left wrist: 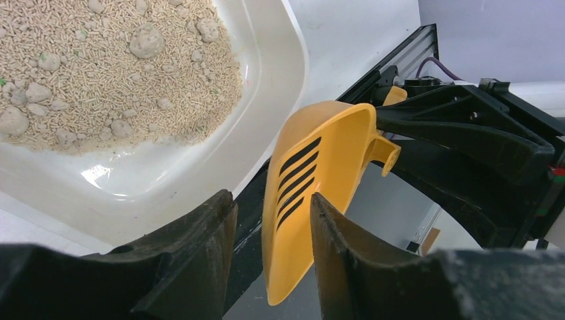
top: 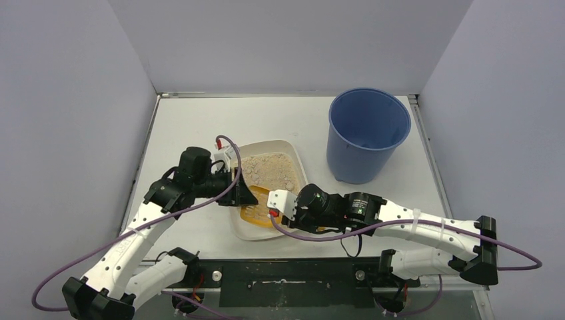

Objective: Clean the litter box

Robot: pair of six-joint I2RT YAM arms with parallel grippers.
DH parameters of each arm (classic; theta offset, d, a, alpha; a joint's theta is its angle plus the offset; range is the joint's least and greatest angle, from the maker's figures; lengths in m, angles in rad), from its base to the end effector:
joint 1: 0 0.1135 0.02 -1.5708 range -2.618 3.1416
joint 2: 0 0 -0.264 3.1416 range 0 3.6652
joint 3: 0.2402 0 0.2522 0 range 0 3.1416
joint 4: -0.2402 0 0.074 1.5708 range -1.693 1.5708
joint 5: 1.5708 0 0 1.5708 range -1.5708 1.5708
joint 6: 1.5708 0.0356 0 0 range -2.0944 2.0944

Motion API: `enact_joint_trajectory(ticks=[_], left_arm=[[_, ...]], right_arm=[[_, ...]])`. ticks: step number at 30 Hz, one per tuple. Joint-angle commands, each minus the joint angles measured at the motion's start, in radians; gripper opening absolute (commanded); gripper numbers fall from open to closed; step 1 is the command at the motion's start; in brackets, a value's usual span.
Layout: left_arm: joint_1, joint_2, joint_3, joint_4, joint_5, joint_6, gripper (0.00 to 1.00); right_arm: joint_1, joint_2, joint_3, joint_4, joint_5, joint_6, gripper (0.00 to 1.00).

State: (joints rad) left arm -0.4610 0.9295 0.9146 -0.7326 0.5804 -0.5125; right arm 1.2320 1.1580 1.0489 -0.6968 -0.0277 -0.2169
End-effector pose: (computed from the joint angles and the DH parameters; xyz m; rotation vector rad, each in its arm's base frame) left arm 0.1561 -0.0993 0.3108 0.2545 2.4410 -1.1393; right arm 0.0788 0.2267 0.3092 -1.6261 1.8170 0.5062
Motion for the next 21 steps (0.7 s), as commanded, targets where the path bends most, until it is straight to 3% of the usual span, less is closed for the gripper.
enact_joint_trajectory(ticks=[1,3,7,13,16,21], left_arm=[[0.008,-0.005,-0.009,0.028,0.018,0.022,0.39],[0.008,0.001,-0.009,0.033,0.023,0.028,0.30],[0.008,0.008,-0.011,0.059,0.058,0.029,0.00],[0.009,-0.004,-0.051,0.116,0.090,0.027,0.00],[0.014,-0.006,-0.088,0.158,0.111,0.023,0.00],[0.026,-0.015,-0.127,0.228,0.141,0.009,0.00]], right_arm=[[0.004,-0.029,0.057,0.005,0.006,0.002,0.00],[0.004,-0.027,0.062,0.005,0.006,0.002,0.00],[0.004,-0.019,0.070,0.003,0.007,0.003,0.00],[0.003,-0.031,0.075,0.008,0.024,0.025,0.02],[0.003,-0.061,0.060,0.011,0.056,0.054,0.15],[0.002,-0.124,0.054,-0.008,0.115,0.135,0.47]])
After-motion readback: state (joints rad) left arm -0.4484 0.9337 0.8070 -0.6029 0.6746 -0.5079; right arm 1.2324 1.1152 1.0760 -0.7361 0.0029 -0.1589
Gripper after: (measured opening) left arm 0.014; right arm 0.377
